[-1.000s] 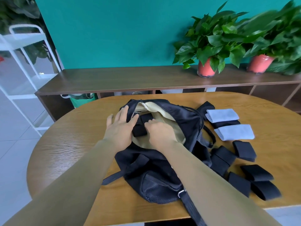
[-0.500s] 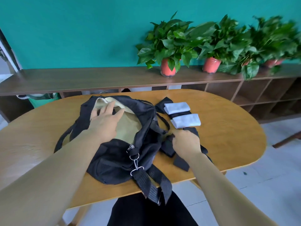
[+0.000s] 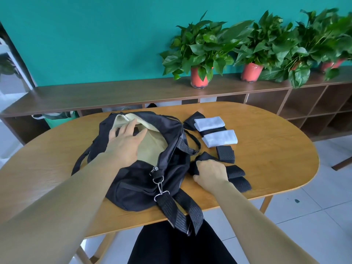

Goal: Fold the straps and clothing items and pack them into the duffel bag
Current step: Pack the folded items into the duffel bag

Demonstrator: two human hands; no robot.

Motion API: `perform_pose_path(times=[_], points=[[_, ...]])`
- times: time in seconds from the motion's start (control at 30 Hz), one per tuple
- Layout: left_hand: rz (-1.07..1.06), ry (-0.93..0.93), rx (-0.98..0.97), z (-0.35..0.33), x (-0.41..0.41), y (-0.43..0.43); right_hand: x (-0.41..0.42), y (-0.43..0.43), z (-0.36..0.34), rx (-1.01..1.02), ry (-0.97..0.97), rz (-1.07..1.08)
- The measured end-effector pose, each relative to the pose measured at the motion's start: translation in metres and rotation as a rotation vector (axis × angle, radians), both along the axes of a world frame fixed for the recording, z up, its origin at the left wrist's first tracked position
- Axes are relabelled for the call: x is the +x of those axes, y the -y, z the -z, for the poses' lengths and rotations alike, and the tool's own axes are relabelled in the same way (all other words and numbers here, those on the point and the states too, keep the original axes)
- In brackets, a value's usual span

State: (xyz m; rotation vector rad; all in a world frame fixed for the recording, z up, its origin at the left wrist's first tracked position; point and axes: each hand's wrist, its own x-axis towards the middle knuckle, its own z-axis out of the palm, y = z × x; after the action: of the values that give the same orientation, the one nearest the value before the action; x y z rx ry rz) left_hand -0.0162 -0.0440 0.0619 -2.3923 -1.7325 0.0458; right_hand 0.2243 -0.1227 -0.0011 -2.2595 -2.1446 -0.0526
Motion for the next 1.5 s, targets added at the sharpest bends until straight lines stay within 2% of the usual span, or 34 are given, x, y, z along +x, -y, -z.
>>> perform_pose_path(times=[0.13,0.3,0.6,0.67,0.77,0.87,1.03,1.1,1.2,1.33,1.5], points=[[-0.014,-0.004,-0.002,0.000,-0.009,-0.001,-0.006,0.001,-0.005,-0.013,0.034,-0.028],[-0.057,0.001,-0.001,-0.004,-0.028,-0.002,-0.006,-0.002,-0.009,0.066,0.106,-0.040],[-0.118,0.013,-0.016,-0.009,-0.052,-0.005,0.004,-0.003,-0.039,0.163,0.054,0.140],[-0.129,0.023,-0.025,-0.010,-0.057,-0.005,0.000,-0.007,-0.048,0.295,-0.010,0.132],[-0.140,0.041,-0.046,-0.007,-0.065,-0.009,-0.031,-0.016,-0.068,0.624,-0.080,-0.056],[-0.138,0.070,-0.061,0.001,-0.070,-0.015,-0.075,-0.036,-0.076,0.727,-0.063,-0.154],[-0.110,0.113,-0.078,0.015,-0.078,-0.027,-0.127,-0.077,-0.045,0.535,-0.045,-0.205],[-0.092,0.123,-0.080,0.019,-0.081,-0.033,-0.141,-0.090,-0.045,0.451,0.033,-0.172],[-0.074,0.137,-0.076,0.027,-0.088,-0.043,-0.154,-0.109,-0.041,0.202,0.168,-0.214],[-0.054,0.164,-0.080,0.035,-0.099,-0.053,-0.173,-0.130,-0.041,0.109,0.163,-0.224],[-0.047,0.186,-0.113,0.043,-0.108,-0.060,-0.186,-0.145,-0.020,-0.083,0.013,-0.184]])
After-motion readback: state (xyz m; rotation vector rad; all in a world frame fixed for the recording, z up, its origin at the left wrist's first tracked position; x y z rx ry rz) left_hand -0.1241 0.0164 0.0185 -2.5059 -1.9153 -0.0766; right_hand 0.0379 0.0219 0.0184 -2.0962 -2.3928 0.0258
